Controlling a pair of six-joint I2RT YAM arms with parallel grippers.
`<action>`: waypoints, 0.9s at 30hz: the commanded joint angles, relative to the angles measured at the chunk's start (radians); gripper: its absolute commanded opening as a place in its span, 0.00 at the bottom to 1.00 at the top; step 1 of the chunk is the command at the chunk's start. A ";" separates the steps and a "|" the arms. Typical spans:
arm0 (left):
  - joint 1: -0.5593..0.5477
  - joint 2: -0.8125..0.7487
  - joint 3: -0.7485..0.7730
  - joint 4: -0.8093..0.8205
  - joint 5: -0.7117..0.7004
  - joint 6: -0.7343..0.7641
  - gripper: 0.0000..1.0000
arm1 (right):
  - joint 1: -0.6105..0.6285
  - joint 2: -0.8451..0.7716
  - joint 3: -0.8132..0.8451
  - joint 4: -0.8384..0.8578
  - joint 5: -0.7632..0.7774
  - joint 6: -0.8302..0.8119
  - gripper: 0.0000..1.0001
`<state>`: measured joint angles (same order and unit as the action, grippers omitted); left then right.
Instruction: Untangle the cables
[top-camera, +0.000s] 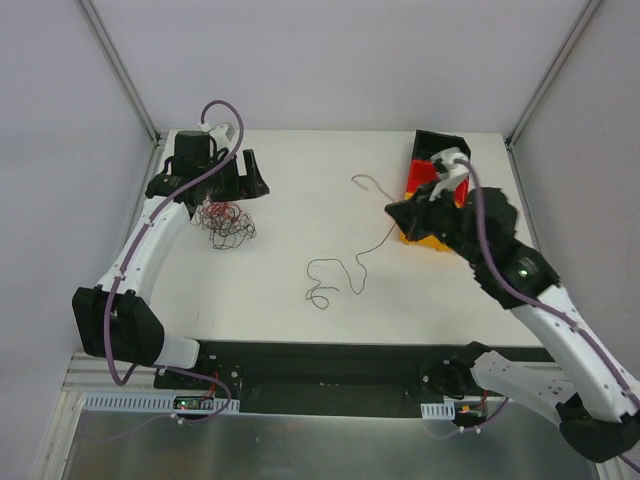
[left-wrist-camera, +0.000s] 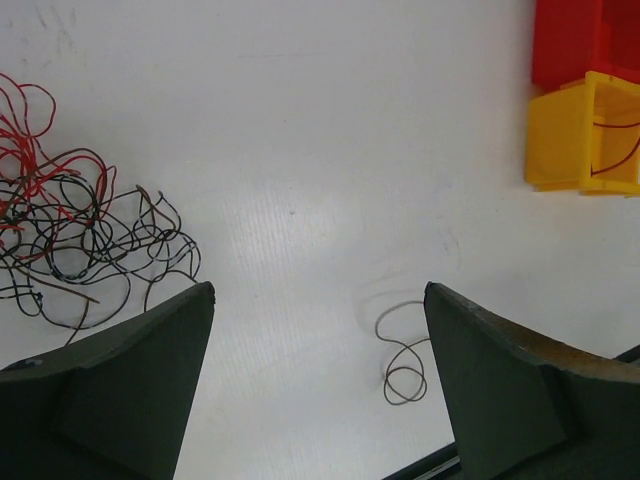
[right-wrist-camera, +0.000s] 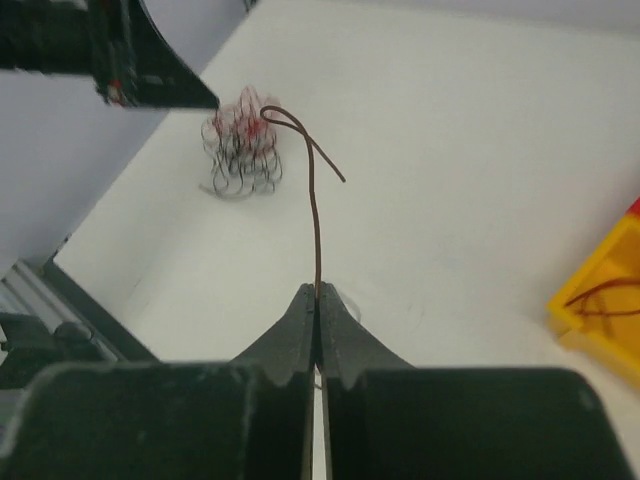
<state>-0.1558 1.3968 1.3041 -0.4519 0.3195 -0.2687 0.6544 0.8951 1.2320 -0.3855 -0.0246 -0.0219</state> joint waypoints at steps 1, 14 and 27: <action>0.004 -0.022 -0.017 0.035 0.059 -0.001 0.85 | 0.019 0.117 -0.216 0.210 -0.136 0.201 0.00; 0.006 -0.007 -0.023 0.041 0.082 -0.021 0.85 | 0.163 0.617 -0.178 0.343 -0.136 0.195 0.05; 0.006 -0.018 -0.029 0.045 0.075 -0.018 0.85 | 0.159 0.716 -0.052 -0.018 -0.101 -0.101 0.93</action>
<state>-0.1555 1.3968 1.2800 -0.4301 0.3851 -0.2806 0.8154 1.6043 1.0946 -0.2584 -0.1539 0.0166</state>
